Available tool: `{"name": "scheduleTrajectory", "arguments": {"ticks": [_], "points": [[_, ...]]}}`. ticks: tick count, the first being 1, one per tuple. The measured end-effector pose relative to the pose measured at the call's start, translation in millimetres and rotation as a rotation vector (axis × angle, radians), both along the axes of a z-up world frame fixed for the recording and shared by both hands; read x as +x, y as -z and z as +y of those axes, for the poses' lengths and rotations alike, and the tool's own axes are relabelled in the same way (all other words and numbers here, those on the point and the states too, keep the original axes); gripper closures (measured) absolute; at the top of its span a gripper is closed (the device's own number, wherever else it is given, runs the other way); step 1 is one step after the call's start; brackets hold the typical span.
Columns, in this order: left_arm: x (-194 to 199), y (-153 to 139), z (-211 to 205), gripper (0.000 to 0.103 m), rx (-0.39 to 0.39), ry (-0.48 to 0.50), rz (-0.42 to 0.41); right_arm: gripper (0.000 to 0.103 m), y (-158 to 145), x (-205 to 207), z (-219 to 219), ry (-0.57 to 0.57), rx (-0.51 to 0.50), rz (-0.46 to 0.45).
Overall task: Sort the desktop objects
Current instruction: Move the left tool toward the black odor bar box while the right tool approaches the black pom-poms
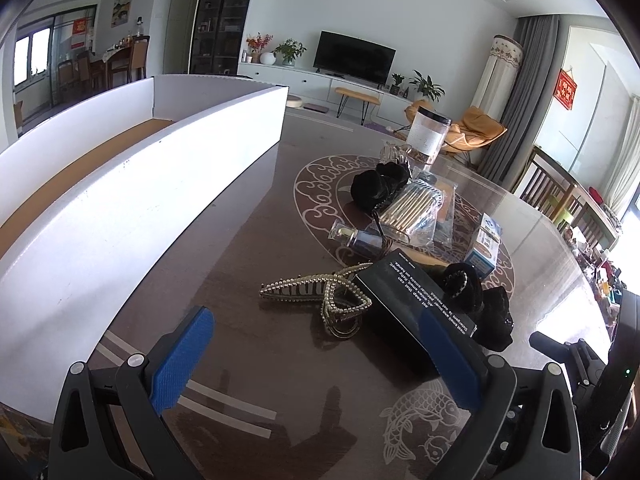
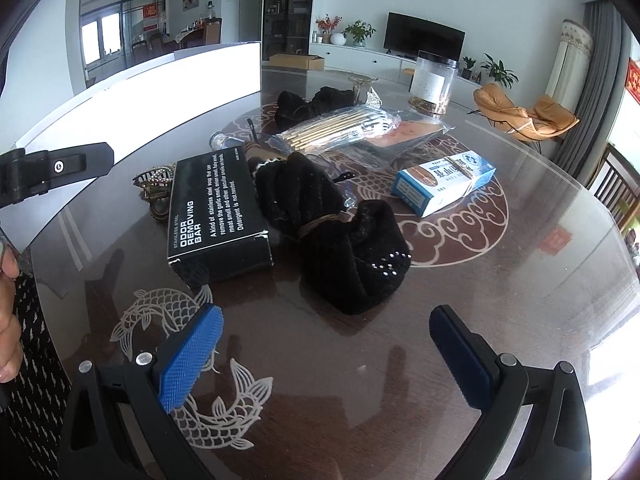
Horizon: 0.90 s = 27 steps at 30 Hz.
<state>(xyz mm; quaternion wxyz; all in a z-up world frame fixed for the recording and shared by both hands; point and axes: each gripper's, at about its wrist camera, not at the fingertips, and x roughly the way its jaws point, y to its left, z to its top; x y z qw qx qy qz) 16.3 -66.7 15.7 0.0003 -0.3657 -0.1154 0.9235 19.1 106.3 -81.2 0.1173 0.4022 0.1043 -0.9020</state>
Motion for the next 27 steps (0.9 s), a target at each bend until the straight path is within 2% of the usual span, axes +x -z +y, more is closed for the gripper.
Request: {"name": "scheduleTrajectory", "arguments": {"ticks": [8,18,23,27], "points": [[-0.5,1.3,0.3,0.0,-0.012,0.0,-0.006,0.0,4.8,-1.8,16.6,0.046,-0.021,-0.059],[1.3,0.8,0.8,0.0,-0.013,-0.002,-0.008,0.0,6.0,-10.6,-7.6,0.032,-0.004,-0.074],[1.4,-0.3,-3.5,0.0,0.002,-0.01,-0.005,0.0,8.3,-10.7,-29.4,-0.014,0.015,-0.076],[2.1,-2.0,-7.5,0.0,0.013,-0.016,0.003,0.0,6.1,-1.5,-51.0,-0.116,-0.012,-0.062]]}}
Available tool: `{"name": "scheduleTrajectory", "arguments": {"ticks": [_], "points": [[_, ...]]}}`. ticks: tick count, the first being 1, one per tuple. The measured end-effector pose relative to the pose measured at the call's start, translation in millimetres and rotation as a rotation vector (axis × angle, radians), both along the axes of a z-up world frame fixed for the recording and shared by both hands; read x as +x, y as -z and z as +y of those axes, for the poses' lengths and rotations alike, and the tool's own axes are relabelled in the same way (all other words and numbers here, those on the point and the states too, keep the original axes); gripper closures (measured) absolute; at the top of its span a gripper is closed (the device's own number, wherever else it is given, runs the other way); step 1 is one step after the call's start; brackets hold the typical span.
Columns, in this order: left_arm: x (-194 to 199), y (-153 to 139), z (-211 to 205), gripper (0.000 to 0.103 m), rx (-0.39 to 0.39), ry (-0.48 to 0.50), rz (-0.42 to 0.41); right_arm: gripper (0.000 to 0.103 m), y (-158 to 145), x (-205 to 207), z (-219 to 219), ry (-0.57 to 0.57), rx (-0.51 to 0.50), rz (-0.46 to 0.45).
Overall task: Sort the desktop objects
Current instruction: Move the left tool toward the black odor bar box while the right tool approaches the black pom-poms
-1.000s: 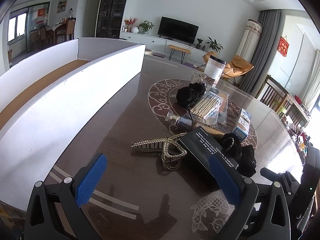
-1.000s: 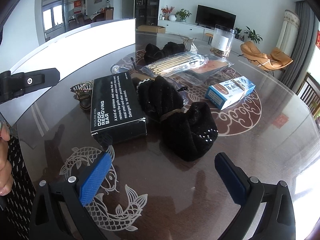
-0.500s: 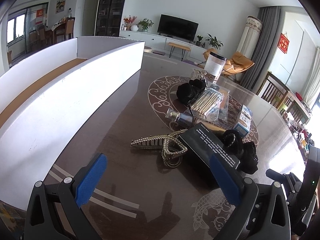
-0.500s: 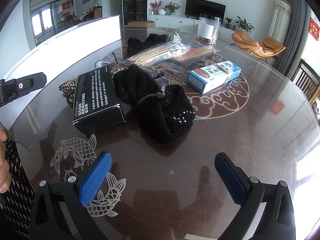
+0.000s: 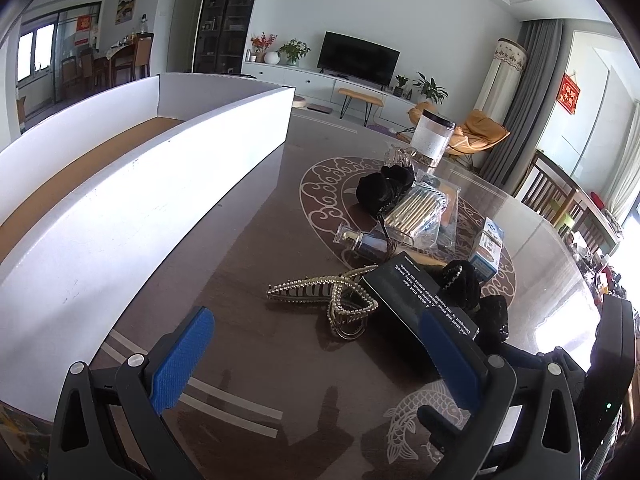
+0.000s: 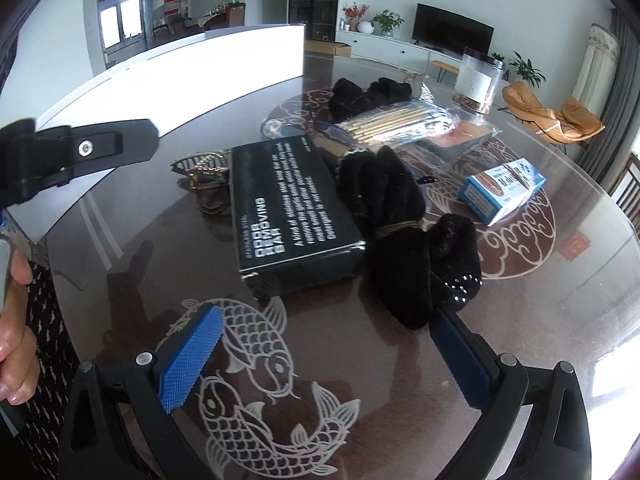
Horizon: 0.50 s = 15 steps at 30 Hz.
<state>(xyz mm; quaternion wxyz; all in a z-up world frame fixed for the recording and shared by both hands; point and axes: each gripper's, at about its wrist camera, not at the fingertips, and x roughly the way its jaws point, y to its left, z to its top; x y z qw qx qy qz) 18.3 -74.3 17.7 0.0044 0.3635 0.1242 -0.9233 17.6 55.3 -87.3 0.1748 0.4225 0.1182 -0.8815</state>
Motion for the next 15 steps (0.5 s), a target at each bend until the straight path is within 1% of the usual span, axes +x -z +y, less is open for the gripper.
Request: {"name": "scheduleTrajectory", "arguments": {"ticks": [3,9,12,15], "points": [[0.2,-0.3,-0.6,0.0,0.005,-0.001,0.0,0.0,-1.5,6.0,-6.9,-0.026,0.001,0.021],[0.7,-0.5,1.6,0.0,-0.002,0.004,0.003,0.0,-12.2,7.0,25.5,0.076,-0.022,0.06],[0.6,0.0,2.7,0.0,-0.006,0.007,0.002,0.0,-13.0,7.5,43.7,0.112,-0.028,0.052],[0.2,0.9,4.0,0.0,-0.012,0.011,-0.003,0.0,-10.4,7.3,56.9,0.138,-0.012,0.038]]}}
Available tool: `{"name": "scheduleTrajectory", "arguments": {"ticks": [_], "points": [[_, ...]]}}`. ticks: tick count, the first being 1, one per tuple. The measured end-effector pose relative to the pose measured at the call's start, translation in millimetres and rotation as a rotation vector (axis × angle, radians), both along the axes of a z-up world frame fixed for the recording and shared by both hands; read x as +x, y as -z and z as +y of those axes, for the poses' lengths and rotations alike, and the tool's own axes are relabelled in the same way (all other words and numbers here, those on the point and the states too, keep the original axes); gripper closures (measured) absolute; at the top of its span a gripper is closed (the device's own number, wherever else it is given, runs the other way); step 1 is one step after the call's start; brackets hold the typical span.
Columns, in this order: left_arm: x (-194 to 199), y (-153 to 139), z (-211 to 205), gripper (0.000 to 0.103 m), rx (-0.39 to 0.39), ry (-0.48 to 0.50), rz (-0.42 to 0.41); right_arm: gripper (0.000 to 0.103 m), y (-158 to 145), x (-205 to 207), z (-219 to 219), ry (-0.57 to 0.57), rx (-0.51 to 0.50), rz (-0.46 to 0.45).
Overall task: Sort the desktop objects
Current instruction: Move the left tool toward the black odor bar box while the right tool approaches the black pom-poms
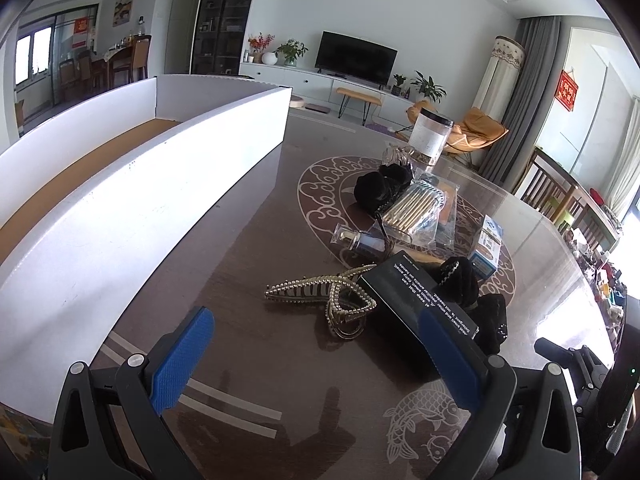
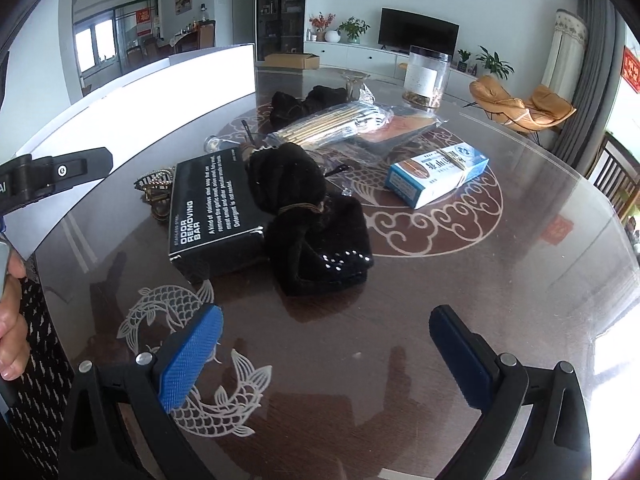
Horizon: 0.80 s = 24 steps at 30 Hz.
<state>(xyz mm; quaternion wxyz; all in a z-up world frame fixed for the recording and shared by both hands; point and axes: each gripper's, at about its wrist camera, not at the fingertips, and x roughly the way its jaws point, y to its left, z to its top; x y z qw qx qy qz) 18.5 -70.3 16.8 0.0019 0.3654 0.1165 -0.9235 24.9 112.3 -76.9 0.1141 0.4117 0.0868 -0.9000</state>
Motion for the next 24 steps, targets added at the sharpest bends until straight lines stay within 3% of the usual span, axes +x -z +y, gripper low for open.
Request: {"name": "scheduleTrajectory", "arguments": {"ticks": [10,24], "points": [[-0.5,4.1,2.7,0.0,-0.021,0.006,-0.014,0.0,-6.8,-15.3,19.8,0.053,0.003,0.008],[-0.9,3.1,-0.5,0.0,-0.012,-0.006,-0.012,0.0,12.9,-57.1,-15.0,0.021,0.082,-0.052]]}}
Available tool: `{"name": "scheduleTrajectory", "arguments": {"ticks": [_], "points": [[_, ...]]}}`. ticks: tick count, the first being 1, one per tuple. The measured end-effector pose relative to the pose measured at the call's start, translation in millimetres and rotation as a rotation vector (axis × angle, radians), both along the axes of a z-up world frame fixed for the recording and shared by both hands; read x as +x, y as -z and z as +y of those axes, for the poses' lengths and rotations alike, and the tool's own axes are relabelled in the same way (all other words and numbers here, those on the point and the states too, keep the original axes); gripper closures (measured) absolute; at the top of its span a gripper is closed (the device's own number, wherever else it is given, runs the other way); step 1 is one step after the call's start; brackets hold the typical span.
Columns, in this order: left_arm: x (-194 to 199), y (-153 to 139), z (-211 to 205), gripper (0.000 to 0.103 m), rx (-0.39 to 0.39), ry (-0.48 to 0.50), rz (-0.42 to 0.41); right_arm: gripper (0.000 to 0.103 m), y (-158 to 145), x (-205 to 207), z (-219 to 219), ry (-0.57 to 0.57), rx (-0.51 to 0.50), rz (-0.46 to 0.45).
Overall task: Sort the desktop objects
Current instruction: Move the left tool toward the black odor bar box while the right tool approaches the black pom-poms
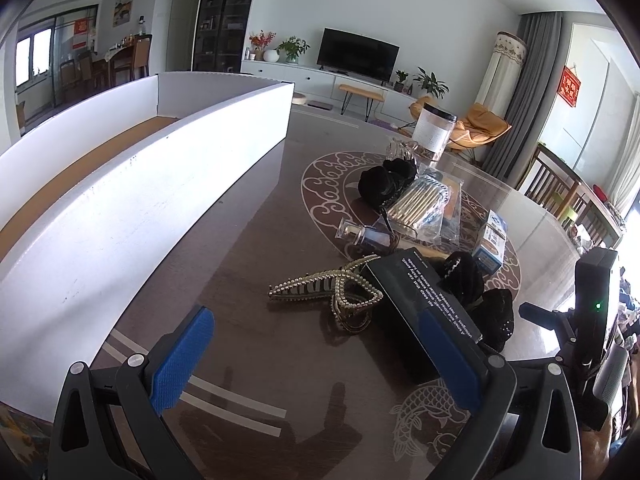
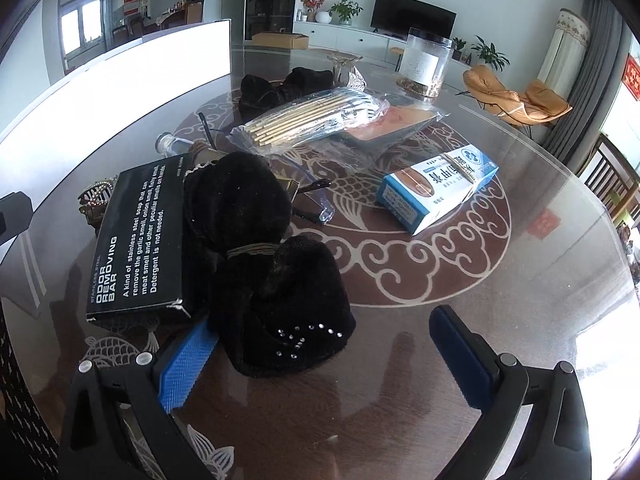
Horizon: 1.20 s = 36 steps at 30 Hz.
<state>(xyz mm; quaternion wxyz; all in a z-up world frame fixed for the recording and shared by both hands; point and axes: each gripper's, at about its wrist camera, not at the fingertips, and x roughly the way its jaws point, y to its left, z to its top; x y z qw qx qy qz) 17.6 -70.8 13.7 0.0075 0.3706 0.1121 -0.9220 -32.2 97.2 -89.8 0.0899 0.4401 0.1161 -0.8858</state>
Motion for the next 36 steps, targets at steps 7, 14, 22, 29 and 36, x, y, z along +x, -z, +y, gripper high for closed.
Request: {"name": "scheduleTrajectory", "arguments": {"ticks": [7,14,22,29,36], "points": [[1.0,-1.8,-1.6,0.0,0.006,-0.005,0.008,0.0,0.4,16.6,-22.5,-0.13,-0.049,-0.003],[2.1,-3.9,-11.0,0.0,0.018,-0.024,0.008,0.0,-7.9,26.6,-16.1,-0.102,-0.036,0.049],[0.3,2.2,-24.3,0.0,0.088,-0.046,-0.01,0.0,-22.3,33.3,29.9,0.007,-0.072,0.08],[-4.6,3.0,18.2,0.0,0.029,0.059,-0.017,0.0,-7.5,35.1,57.6,0.031,-0.06,0.031],[-16.3,18.4,66.9,0.0,-0.132,0.192,-0.111,0.0,0.6,27.8,64.1,0.064,-0.08,0.011]]}}
